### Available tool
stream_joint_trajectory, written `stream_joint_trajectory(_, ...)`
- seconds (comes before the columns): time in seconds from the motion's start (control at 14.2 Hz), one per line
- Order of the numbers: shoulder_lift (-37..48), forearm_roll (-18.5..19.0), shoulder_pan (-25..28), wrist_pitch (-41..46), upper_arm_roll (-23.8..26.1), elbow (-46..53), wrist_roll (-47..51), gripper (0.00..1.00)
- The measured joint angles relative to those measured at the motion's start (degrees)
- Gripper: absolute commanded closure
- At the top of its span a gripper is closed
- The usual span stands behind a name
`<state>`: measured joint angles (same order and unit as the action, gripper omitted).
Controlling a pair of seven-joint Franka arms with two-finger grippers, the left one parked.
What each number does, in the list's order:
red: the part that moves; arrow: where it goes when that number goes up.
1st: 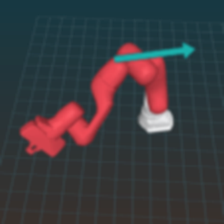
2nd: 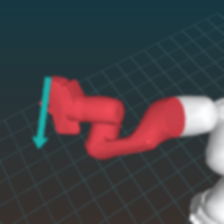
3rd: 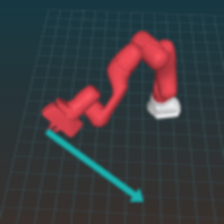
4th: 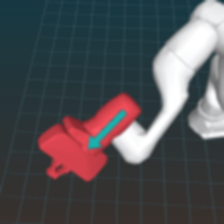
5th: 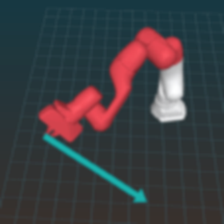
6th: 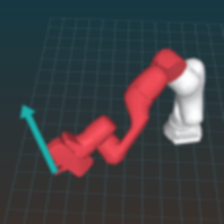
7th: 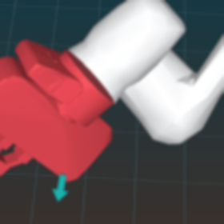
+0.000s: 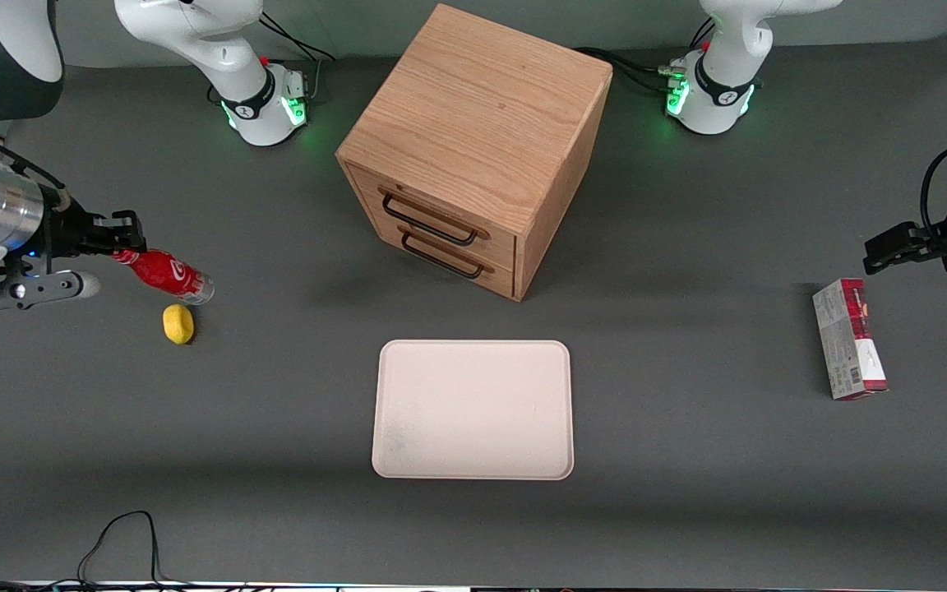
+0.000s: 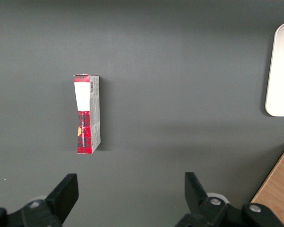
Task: Place coke bottle on tray
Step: 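Lift the red bottle up off the table with the right gripper, then carry the red bottle over to the cream tray's edge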
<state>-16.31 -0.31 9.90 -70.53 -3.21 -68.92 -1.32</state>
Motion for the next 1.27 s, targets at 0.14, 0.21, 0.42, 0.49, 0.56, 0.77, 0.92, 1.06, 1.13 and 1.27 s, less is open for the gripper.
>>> stream_joint_trajectory(0.14, -2.9, 0.0, 0.0, 0.1, 0.1, 2.6, 1.5, 1.0)
stream_joint_trajectory(0.21, -4.7, 0.0, 0.1, 0.0, 0.5, 4.3, 2.5, 1.0)
stream_joint_trajectory(0.42, -13.9, -0.1, 0.2, -1.0, 5.2, 12.6, 8.6, 1.0)
stream_joint_trajectory(0.49, -17.6, -0.1, 0.4, -3.6, 7.2, 15.2, 12.1, 1.0)
stream_joint_trajectory(0.56, -20.9, -0.1, 0.6, -7.2, 9.1, 17.0, 15.9, 1.0)
stream_joint_trajectory(0.77, -27.7, -0.1, 2.3, -18.2, 11.5, 19.8, 25.9, 1.0)
stream_joint_trajectory(0.92, -30.8, 0.2, 4.5, -24.8, 11.5, 20.3, 31.5, 1.0)
stream_joint_trajectory(1.06, -33.3, 0.8, 6.3, -28.8, 11.5, 20.5, 34.7, 1.0)
stream_joint_trajectory(1.13, -34.1, 0.9, 6.8, -29.9, 11.4, 20.6, 35.4, 1.0)
stream_joint_trajectory(1.27, -34.9, 1.2, 7.5, -30.4, 11.4, 21.1, 36.0, 1.0)
